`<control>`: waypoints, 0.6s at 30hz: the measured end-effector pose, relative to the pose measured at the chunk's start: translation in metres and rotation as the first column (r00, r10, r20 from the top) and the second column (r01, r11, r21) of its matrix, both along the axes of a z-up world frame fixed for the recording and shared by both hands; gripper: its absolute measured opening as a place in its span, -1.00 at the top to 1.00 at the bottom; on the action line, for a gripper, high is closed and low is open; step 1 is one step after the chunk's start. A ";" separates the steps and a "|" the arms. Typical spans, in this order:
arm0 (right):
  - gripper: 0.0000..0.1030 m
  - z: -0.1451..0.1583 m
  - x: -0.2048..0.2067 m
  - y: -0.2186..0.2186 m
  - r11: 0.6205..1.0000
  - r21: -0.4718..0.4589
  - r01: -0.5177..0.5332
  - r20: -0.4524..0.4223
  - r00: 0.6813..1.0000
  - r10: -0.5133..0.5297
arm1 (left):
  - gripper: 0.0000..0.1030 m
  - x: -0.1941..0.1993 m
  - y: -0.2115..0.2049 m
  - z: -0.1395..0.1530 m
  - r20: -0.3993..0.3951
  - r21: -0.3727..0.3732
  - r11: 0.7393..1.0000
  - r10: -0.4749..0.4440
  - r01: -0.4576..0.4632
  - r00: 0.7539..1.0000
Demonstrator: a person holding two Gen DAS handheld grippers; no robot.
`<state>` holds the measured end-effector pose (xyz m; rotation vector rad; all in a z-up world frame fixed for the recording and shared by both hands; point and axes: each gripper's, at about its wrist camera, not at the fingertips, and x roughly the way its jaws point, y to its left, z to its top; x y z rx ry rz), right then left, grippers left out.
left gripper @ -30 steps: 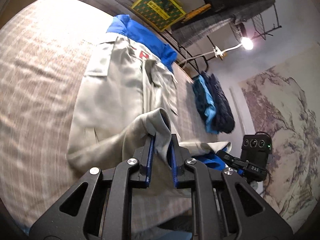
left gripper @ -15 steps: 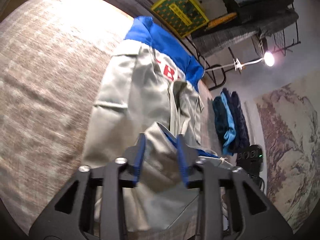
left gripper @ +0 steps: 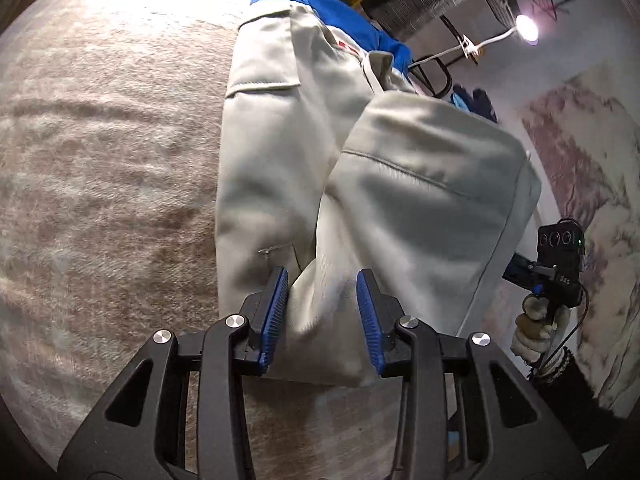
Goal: Fold large clothes
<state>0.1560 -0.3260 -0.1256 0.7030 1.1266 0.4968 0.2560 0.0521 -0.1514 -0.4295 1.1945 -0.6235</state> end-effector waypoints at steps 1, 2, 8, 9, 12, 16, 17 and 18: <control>0.10 -0.006 0.001 0.004 1.000 -0.012 -0.011 -0.010 1.000 0.011 | 0.32 0.000 -0.002 0.000 0.001 0.004 1.000 -0.004 0.004 1.000; 0.10 -0.013 0.002 0.010 1.000 -0.019 -0.021 -0.024 1.000 0.021 | 0.32 0.002 -0.005 0.000 0.003 0.005 1.000 -0.009 0.009 1.000; 0.30 -0.009 0.004 0.025 0.996 -0.061 -0.062 0.019 0.998 0.064 | 0.37 0.003 -0.023 0.000 0.031 0.041 0.997 -0.070 0.069 0.997; 0.31 -0.005 0.002 0.026 0.994 -0.080 -0.073 0.034 0.997 0.076 | 0.49 0.004 -0.024 -0.001 0.031 0.038 0.997 -0.072 0.070 0.997; 0.37 -0.006 0.000 0.032 0.990 -0.103 -0.096 0.042 0.994 0.101 | 0.82 0.006 -0.024 -0.003 0.028 0.023 0.998 -0.059 0.058 0.998; 0.80 -0.002 -0.003 0.037 0.991 -0.109 -0.083 0.056 0.994 0.090 | 0.91 -0.008 -0.018 0.011 0.091 0.042 0.998 -0.041 0.037 0.995; 0.86 0.005 -0.006 0.040 0.987 -0.135 -0.090 0.075 0.992 0.101 | 0.92 -0.014 -0.016 0.017 0.112 0.041 0.999 -0.032 0.028 0.993; 0.89 0.010 -0.007 0.045 0.983 -0.159 -0.095 0.092 0.990 0.110 | 0.93 -0.022 -0.012 0.024 0.139 0.037 0.999 -0.016 0.011 0.990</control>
